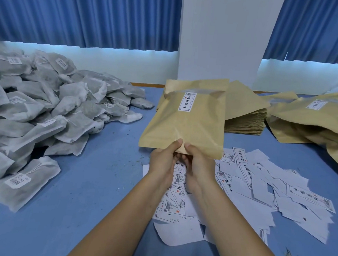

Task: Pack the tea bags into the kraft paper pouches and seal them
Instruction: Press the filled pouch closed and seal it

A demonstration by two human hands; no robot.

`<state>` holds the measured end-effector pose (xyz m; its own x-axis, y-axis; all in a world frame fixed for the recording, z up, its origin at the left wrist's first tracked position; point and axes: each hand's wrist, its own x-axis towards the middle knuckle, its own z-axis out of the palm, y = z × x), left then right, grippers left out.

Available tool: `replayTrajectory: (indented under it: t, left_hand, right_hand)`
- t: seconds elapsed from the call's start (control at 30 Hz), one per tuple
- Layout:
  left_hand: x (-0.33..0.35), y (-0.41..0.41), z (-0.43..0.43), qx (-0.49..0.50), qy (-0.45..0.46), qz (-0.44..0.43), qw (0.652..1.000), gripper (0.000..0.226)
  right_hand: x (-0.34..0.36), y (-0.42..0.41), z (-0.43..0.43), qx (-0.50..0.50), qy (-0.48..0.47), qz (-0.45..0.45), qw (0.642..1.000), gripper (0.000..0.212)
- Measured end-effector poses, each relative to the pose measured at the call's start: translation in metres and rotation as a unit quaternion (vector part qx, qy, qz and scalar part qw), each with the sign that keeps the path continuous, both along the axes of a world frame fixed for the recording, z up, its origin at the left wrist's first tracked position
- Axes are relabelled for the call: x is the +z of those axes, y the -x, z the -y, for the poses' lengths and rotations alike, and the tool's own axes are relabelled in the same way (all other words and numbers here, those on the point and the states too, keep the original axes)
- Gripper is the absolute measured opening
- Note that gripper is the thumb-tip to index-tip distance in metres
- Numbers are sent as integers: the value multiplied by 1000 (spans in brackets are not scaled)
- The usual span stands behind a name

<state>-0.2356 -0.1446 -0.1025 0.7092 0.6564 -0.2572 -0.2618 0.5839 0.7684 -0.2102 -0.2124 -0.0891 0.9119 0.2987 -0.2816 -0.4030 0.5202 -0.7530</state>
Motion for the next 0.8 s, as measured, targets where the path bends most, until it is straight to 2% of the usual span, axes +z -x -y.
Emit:
replayTrajectory:
  t: [0.1,0.27,0.33,0.4,0.47,0.6,0.7,0.8]
  left_hand:
    - [3,1,0,27,-17,21,999,16]
    - [9,-1,3,65,-1,59,996,25]
    - [9,-3,3,67,-23,62,996,32]
    - [11,-3,4,57,-41,72,995,28]
    - [15,2,-2,60,-20,78,995,27]
    - [36,9,-22,50,40,111,992,30]
    - [52,9,-13,29,12,116,993,24]
    - [66,4,16,-10,-23,140,990,28]
  right_hand:
    - [4,-4,4,-52,-8,8,999,15]
    - [11,-13,14,-63,6,5,998,5]
    - [15,-19,18,-79,-7,4,997,10]
    - [17,-22,23,-83,-28,0,996,11]
    - [18,-21,28,-62,-24,-5,998,10]
    - [25,-20,46,32,57,21,998,14]
    - [41,-21,68,81,48,32,995,14]
    - [57,-21,99,75,70,106,989,19]
